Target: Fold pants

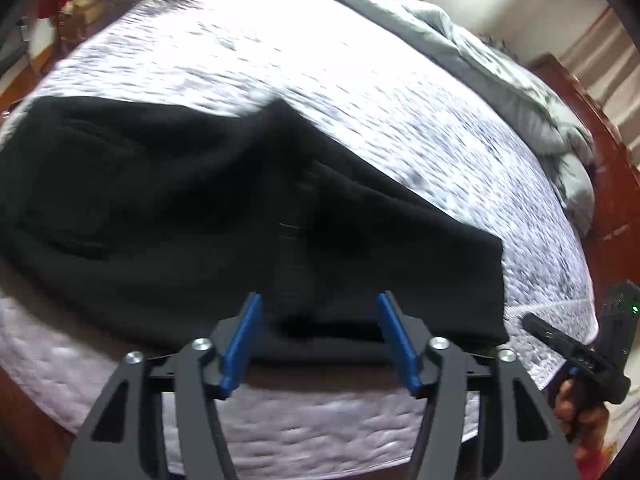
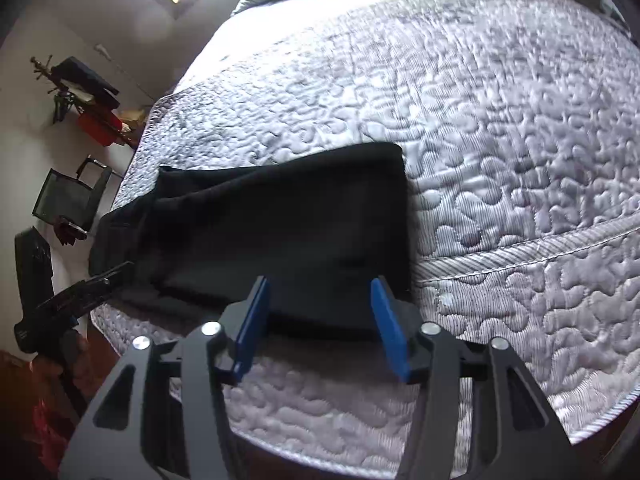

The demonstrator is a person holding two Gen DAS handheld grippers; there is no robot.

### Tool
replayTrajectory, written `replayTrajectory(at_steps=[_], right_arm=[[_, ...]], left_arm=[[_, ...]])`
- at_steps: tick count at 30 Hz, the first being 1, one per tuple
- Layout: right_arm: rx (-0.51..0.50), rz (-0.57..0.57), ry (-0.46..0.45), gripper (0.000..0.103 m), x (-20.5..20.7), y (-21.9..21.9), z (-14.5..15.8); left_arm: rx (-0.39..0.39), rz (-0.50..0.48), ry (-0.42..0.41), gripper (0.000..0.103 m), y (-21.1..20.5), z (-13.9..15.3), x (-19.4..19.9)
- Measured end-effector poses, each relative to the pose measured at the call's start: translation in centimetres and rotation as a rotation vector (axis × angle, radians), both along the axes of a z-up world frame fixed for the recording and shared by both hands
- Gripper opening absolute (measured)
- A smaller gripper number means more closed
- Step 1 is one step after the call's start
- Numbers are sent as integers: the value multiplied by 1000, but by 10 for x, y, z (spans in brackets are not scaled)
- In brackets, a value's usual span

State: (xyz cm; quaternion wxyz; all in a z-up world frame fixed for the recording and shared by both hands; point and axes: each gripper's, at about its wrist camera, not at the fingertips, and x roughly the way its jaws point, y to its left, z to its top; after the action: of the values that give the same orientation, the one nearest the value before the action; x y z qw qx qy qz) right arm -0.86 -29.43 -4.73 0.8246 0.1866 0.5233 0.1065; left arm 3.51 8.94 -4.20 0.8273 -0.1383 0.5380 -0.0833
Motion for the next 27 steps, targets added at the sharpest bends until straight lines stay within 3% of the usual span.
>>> replayTrajectory(at_steps=[6,13,17,27], right_arm=[[8,18,5,56,-5,16,-1],[-48,43,38,56,12,42,-13],[-65,47,56,56,18,49,-20],[-99,54,74,56,29,50,-33]], left_arm=[[-3,225,18,62,116,-1,-24],[-54,434,48,62,213,-14,-36],[-43,495,89,62,240,-27,-21],[-206,619,104,69,270,-53,8]])
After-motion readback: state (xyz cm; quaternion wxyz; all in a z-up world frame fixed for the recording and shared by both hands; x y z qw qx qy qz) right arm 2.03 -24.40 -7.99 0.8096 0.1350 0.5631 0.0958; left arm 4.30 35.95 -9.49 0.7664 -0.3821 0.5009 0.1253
